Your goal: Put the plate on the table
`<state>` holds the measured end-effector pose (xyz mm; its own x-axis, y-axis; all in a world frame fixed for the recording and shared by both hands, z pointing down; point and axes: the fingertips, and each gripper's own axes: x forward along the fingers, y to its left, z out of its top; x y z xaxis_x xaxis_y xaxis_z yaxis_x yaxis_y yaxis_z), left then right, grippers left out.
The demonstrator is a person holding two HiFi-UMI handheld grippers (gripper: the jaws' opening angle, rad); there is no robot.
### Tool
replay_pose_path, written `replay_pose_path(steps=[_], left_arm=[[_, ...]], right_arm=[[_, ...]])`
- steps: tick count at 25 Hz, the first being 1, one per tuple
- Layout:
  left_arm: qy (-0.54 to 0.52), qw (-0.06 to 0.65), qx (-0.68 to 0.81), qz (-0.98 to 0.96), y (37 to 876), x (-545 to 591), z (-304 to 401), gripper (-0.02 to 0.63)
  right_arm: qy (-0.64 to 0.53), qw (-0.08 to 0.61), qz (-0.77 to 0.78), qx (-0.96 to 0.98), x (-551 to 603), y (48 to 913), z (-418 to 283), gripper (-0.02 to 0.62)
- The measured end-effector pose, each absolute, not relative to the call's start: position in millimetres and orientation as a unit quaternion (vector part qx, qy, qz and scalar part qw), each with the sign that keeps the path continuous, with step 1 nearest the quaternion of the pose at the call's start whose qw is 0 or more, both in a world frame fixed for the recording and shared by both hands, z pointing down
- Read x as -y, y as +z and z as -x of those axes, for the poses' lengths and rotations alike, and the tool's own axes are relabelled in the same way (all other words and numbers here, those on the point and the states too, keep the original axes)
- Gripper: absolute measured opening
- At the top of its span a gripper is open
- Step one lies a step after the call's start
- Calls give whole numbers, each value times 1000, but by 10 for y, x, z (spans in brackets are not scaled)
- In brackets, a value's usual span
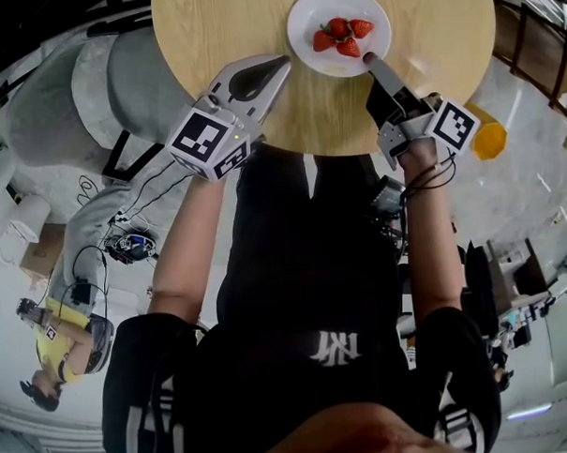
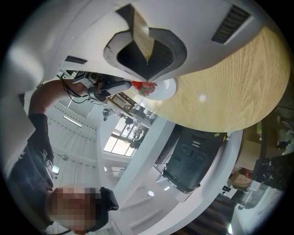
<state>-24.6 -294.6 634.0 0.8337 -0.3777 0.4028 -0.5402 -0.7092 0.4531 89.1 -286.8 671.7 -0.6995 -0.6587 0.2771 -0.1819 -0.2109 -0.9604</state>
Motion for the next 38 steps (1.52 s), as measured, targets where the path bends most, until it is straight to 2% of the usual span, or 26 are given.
replay_pose_path(steps=[8, 16, 20, 28, 38], left_arm=[[145, 284, 245, -916, 6361, 2909, 219, 12], [151, 281, 237, -918, 6363, 2819, 162, 12], [154, 278, 233, -919, 6318, 2751, 53, 12], [161, 277, 224, -921, 6402, 2838, 143, 12], [165, 278, 220, -920, 6434, 2808, 133, 12]], right_arm=[[-688, 131, 369, -611, 2847, 6754, -893, 18], [-666, 72, 396, -629, 2786, 6767, -912, 41], [-637, 20, 426, -643, 2712, 6760, -1071, 58], [-539, -103, 454, -702, 2850, 6817, -969, 86], [-463, -188, 490, -715, 2903, 6830, -1067, 121]])
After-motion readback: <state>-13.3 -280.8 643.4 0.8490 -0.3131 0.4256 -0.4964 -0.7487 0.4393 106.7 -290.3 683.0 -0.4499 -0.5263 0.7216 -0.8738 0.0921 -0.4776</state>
